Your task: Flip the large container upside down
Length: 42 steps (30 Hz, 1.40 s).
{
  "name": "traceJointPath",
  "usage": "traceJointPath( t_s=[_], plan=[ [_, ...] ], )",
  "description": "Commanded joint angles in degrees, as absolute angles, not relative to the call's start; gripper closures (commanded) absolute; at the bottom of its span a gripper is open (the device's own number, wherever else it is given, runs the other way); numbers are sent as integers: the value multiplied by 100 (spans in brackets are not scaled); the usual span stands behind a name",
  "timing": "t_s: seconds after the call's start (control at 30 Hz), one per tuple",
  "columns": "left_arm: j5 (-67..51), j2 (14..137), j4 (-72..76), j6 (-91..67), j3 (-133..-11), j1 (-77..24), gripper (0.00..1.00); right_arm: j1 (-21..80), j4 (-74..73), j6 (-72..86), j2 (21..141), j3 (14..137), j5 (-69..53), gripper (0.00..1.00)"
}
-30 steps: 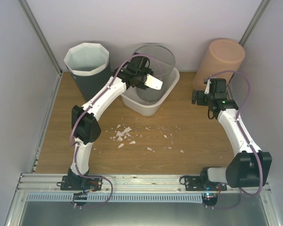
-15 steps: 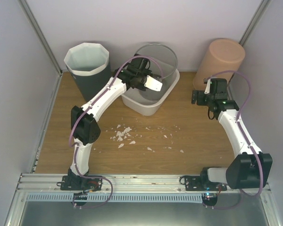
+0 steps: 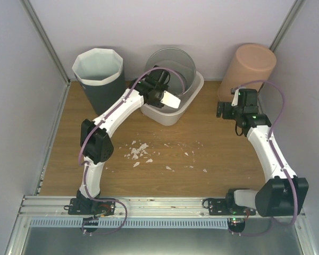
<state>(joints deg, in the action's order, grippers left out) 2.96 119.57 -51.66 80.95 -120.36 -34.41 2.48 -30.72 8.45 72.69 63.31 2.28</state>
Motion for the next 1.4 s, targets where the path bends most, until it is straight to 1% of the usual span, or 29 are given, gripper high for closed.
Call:
traceJointPath(
  t_s=[0.0,0.13,0.37,0.4,0.43,0.5,0.53,0.57,0.63,0.73,0.87,0.9,0.93,1.03,1.1,1.17,1.23,1.37],
  plan=[
    [425,11489,-4946,7547,-11994,-3452,100,265,-3099,905,6943,6485,211,0],
    [156,11016,-4931,7268,-11949,-3473,100,269,-3083,918,6799,6605,208,0],
    [93,10592,-5090,7143,-11940,-3507,100,264,-2955,930,6543,6717,28,0],
    [81,10557,-5120,7125,-11983,-3507,100,264,-2897,931,6466,6720,30,2],
    [67,10529,-5142,7068,-12044,-3507,100,264,-2834,934,6376,6715,38,6],
    [14,10464,-5154,6895,-12188,-3507,100,271,-2739,934,6198,6746,80,20],
    [-83,10422,-5126,6763,-12276,-3507,100,265,-2723,925,6117,6795,151,24],
    [-237,10370,-5079,6601,-12414,-3499,100,265,-2739,935,6010,6856,242,26],
    [-636,10243,-4954,6148,-12636,-3507,100,263,-2860,938,5897,7041,390,22],
    [-1458,9893,-4529,5235,-12586,-3505,100,261,-3096,905,5709,7326,328,13],
    [-2753,9141,-3501,3907,-11734,-3507,100,258,-3505,987,5582,7924,242,11],
    [-3116,8960,-3216,3580,-11435,-3507,100,256,-3660,1052,5586,8107,340,8],
    [-3358,8765,-2782,3257,-11105,-3507,100,262,-3828,1107,5597,8278,454,1],
    [-4056,8342,-1972,2379,-10263,-3483,100,255,-4300,1235,5625,8763,1133,0],
    [-4630,8307,-1806,1797,-10096,-3369,100,264,-4614,1288,5612,8996,1634,0],
    [-5156,8184,-1123,951,-9588,-3230,100,256,-4922,1379,5622,9207,1982,0],
    [-5656,8120,-430,-120,-9093,-3103,100,255,-5285,1528,5682,9419,1941,0],
    [-6209,7955,1353,-1903,-7873,-2895,100,255,-5904,2004,5686,9716,1186,0]
  ],
)
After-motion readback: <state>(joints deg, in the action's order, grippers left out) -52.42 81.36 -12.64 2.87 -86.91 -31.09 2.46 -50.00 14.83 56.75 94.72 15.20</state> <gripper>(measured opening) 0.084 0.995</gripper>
